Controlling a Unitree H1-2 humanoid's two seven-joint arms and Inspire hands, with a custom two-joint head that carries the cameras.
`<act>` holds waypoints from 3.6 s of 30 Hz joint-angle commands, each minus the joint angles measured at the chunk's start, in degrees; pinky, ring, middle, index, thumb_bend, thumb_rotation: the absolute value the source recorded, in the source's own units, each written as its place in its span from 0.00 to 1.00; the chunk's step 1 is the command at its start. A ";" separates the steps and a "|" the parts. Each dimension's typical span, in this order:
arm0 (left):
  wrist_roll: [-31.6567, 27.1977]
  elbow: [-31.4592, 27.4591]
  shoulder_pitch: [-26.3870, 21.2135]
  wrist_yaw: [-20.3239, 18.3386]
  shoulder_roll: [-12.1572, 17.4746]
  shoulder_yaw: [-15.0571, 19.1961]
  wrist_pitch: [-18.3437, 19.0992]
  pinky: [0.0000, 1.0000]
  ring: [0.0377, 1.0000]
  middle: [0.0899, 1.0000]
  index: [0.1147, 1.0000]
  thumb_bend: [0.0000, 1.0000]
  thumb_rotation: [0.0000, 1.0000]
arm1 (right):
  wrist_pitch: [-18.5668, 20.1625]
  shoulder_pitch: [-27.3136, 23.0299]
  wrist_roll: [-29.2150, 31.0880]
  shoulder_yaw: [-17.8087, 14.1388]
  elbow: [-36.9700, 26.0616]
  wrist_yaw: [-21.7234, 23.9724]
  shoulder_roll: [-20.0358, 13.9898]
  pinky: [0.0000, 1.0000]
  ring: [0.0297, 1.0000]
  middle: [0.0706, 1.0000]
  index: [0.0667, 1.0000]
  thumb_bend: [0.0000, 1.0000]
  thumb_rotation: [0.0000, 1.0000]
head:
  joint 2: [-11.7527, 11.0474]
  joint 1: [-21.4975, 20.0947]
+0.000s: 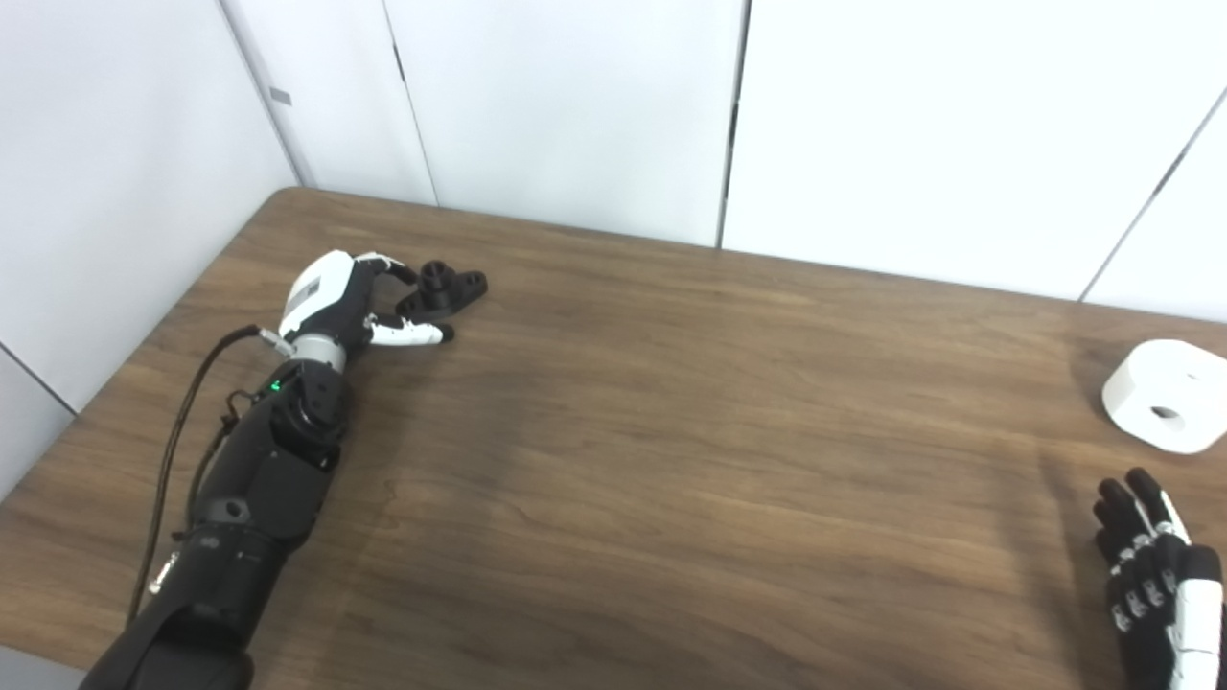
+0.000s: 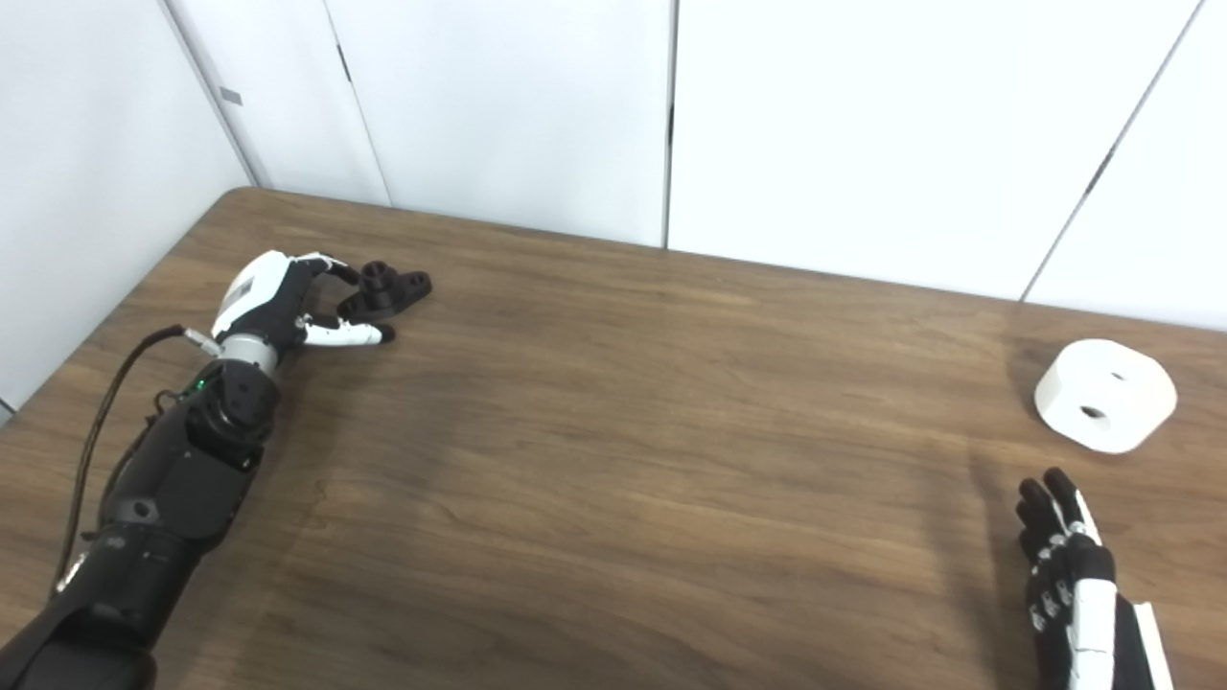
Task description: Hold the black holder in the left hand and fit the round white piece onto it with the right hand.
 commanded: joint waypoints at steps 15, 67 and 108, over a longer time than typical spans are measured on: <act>2.63 1.36 -4.03 6.75 3.34 -3.21 -2.24 0.99 0.92 0.80 0.42 0.52 0.06 | -3.29 9.61 0.01 1.04 -3.17 -0.11 1.17 1.00 0.98 0.94 0.96 0.56 1.00 | 0.51 0.00; 0.50 -39.89 18.15 -14.54 -3.16 -15.11 0.21 0.84 0.92 0.82 0.42 0.51 0.04 | -2.46 9.12 -2.52 2.91 -5.48 -2.97 2.79 1.00 0.95 0.91 0.94 0.51 1.00 | 2.80 -6.72; 17.07 -42.46 35.67 -11.03 -13.69 -29.56 -12.96 0.87 0.85 0.76 0.42 0.51 0.04 | 11.89 10.04 1.48 5.48 -20.51 -9.18 2.80 1.00 0.96 0.91 0.93 0.50 0.97 | 7.96 -21.02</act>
